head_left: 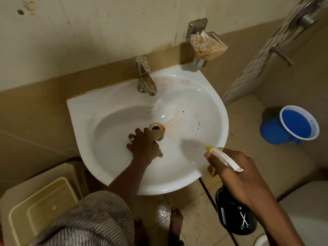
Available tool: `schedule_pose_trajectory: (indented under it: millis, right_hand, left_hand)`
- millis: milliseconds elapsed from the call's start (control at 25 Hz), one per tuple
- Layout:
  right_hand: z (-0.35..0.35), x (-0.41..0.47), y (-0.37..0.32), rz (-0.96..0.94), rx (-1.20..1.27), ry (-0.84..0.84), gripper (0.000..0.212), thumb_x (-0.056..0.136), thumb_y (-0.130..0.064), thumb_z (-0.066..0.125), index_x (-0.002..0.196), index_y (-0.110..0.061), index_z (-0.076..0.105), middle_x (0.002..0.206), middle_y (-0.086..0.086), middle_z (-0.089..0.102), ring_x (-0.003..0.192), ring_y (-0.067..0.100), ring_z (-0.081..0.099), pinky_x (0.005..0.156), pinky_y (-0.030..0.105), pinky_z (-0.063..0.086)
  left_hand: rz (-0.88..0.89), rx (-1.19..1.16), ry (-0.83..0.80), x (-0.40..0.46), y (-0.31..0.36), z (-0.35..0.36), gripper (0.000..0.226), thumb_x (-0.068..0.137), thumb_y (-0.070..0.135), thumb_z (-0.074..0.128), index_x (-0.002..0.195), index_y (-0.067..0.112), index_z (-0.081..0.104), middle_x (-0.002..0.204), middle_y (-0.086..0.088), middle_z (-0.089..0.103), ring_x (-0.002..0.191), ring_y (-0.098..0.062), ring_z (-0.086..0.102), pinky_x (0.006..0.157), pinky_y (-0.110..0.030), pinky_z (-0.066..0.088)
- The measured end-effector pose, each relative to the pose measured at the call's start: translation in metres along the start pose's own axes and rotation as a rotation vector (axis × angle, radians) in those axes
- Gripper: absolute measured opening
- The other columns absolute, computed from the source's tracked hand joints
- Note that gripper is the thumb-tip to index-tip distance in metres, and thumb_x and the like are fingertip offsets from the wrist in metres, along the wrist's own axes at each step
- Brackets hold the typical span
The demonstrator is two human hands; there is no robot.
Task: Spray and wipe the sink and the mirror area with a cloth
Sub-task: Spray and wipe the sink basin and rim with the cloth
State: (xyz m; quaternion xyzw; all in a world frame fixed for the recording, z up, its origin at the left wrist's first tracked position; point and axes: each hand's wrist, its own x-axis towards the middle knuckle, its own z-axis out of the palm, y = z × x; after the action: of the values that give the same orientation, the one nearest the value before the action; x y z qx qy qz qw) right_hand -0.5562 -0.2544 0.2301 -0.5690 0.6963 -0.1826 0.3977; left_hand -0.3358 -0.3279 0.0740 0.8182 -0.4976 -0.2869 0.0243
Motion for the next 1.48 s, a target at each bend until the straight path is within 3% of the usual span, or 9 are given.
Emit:
schedule_pose_trajectory:
  millis: [120, 280, 440, 560, 720, 920, 1160, 1320, 1480]
  right_hand:
    - [-0.016, 0.004, -0.005, -0.031, 0.007, 0.061, 0.04, 0.1, -0.039, 0.061, 0.066, -0.02, 0.07, 0.072, -0.009, 0.076, 0.064, 0.006, 0.068, 0.054, 0.016, 0.046]
    - [-0.03, 0.007, -0.012, -0.06, 0.03, 0.122, 0.037, 0.101, -0.039, 0.06, 0.069, -0.025, 0.073, 0.075, -0.013, 0.077, 0.07, 0.002, 0.07, 0.062, 0.025, 0.046]
    - [-0.034, 0.006, -0.021, -0.1, 0.071, 0.162, 0.03, 0.101, -0.041, 0.058, 0.082, -0.026, 0.076, 0.077, -0.016, 0.078, 0.073, 0.001, 0.072, 0.064, 0.027, 0.051]
    - [-0.036, -0.001, -0.029, -0.116, 0.098, 0.187, 0.03, 0.101, -0.041, 0.059, 0.082, -0.026, 0.076, 0.078, -0.015, 0.078, 0.074, 0.002, 0.072, 0.064, 0.028, 0.052]
    - [-0.031, -0.008, -0.03, -0.129, 0.112, 0.196, 0.032, 0.102, -0.043, 0.059, 0.082, -0.025, 0.077, 0.078, -0.012, 0.078, 0.076, 0.005, 0.072, 0.064, 0.03, 0.055]
    - [-0.016, -0.014, -0.039, -0.138, 0.129, 0.156, 0.036, 0.101, -0.041, 0.059, 0.075, -0.022, 0.076, 0.076, -0.007, 0.078, 0.074, 0.006, 0.071, 0.066, 0.032, 0.056]
    - [-0.004, -0.016, -0.061, -0.179, 0.139, 0.12, 0.034, 0.1, -0.042, 0.06, 0.078, -0.022, 0.077, 0.078, -0.007, 0.079, 0.078, 0.009, 0.071, 0.078, 0.04, 0.058]
    - [0.008, -0.02, -0.072, -0.18, 0.167, 0.091, 0.032, 0.099, -0.042, 0.061, 0.081, -0.022, 0.078, 0.081, -0.002, 0.079, 0.076, 0.021, 0.069, 0.08, 0.049, 0.059]
    - [0.013, -0.023, -0.076, -0.204, 0.172, 0.053, 0.032, 0.1, -0.043, 0.061, 0.084, -0.022, 0.078, 0.082, -0.002, 0.079, 0.079, 0.023, 0.072, 0.081, 0.051, 0.06]
  left_hand:
    - [0.119, -0.192, -0.173, -0.015, 0.023, 0.016, 0.049, 0.083, 0.031, 0.064, 0.129, 0.023, 0.048, 0.132, -0.006, 0.042, 0.126, -0.035, 0.039, 0.103, -0.049, 0.038]
    - [0.153, -0.615, -0.526, -0.034, 0.036, 0.023, 0.046, 0.065, 0.036, 0.069, 0.11, 0.032, 0.068, 0.114, 0.004, 0.069, 0.107, -0.028, 0.061, 0.101, -0.059, 0.045]
    - [0.26, -0.771, -0.701, -0.069, 0.054, -0.006, 0.006, 0.08, 0.011, 0.066, 0.084, 0.015, 0.068, 0.076, 0.002, 0.068, 0.072, -0.016, 0.064, 0.069, -0.024, 0.051]
    - [0.483, -0.679, -0.692, -0.083, 0.042, -0.017, 0.014, 0.076, 0.004, 0.076, 0.085, 0.014, 0.07, 0.074, 0.008, 0.066, 0.071, -0.004, 0.064, 0.065, -0.017, 0.048]
    - [0.714, -0.37, -0.59, -0.092, 0.004, -0.025, 0.043, 0.06, 0.013, 0.089, 0.099, 0.011, 0.071, 0.095, 0.0, 0.065, 0.088, -0.014, 0.063, 0.069, -0.015, 0.049]
    - [0.88, -0.044, -0.408, -0.101, -0.054, -0.056, 0.039, 0.061, 0.043, 0.078, 0.089, 0.016, 0.072, 0.093, -0.004, 0.065, 0.083, -0.017, 0.063, 0.072, -0.037, 0.056]
    - [0.609, 0.187, -0.213, -0.092, -0.137, -0.13, 0.031, 0.067, 0.03, 0.085, 0.092, 0.031, 0.067, 0.119, 0.006, 0.05, 0.109, -0.019, 0.054, 0.093, -0.036, 0.048]
    - [0.548, -0.054, 0.125, -0.057, -0.173, -0.168, 0.037, 0.05, 0.033, 0.086, 0.084, 0.029, 0.074, 0.09, 0.0, 0.054, 0.081, -0.017, 0.052, 0.064, -0.03, 0.045]
    - [0.368, -0.289, 0.32, -0.061, -0.161, -0.152, 0.036, 0.053, 0.025, 0.07, 0.084, 0.006, 0.077, 0.072, 0.003, 0.055, 0.075, -0.02, 0.053, 0.062, -0.027, 0.039]
